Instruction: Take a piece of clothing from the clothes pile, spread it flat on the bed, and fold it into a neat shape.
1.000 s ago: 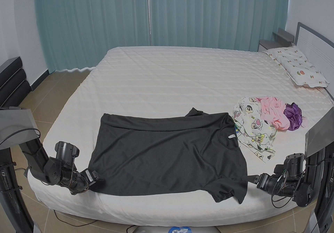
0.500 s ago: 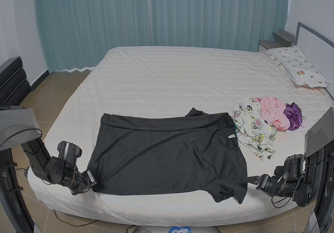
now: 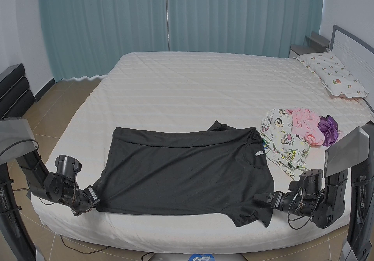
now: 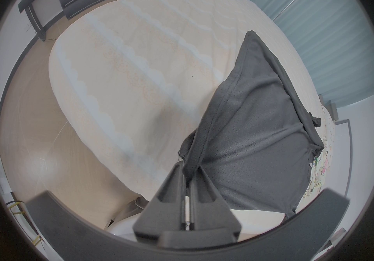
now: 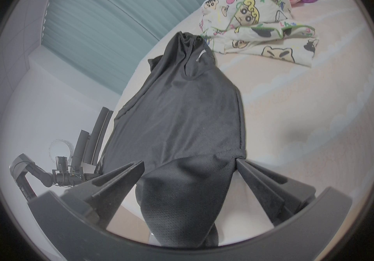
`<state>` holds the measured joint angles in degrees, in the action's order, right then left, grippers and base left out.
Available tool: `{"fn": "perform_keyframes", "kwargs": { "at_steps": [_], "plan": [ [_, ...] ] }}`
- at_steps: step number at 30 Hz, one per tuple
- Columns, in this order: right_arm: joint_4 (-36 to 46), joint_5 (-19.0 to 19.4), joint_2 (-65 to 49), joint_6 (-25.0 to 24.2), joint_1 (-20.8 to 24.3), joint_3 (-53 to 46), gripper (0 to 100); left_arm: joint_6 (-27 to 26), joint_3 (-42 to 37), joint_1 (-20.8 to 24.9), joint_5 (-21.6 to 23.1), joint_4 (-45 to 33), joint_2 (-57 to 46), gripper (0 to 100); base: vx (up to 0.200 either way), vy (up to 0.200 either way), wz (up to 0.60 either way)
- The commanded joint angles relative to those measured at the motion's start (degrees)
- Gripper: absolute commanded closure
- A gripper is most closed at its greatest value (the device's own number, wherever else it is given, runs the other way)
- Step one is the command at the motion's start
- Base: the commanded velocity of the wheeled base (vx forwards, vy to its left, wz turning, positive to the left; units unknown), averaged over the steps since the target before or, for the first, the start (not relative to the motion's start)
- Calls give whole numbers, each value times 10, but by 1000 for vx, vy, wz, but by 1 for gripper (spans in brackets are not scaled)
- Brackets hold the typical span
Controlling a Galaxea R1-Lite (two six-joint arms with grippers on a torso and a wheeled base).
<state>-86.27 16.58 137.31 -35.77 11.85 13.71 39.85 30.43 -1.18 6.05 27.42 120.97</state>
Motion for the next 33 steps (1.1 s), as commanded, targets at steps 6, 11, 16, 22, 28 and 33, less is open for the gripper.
{"fn": "perform_keyframes", "kwargs": {
  "at_steps": [6,11,16,22,28,33],
  "plan": [
    [-7,0,16,0,-1,3,100,1,-5,-3,8,-3,-4,100,0,0,0],
    [-29,8,-13,-4,-1,-32,100,0,-24,-3,10,-2,-14,100,0,0,0],
    [-36,13,-35,-3,-30,-43,100,-1,-36,-5,22,-3,-35,100,0,0,0],
    [-29,93,-91,0,-70,-77,100,-21,-46,-5,26,-32,-52,100,0,0,0],
    [-34,100,-79,0,-97,-60,100,-43,-41,-4,33,-73,-70,100,0,0,0],
    [-36,96,-35,-5,-95,-7,100,-40,-27,-7,42,-68,-58,100,0,0,0]
  ]
}}
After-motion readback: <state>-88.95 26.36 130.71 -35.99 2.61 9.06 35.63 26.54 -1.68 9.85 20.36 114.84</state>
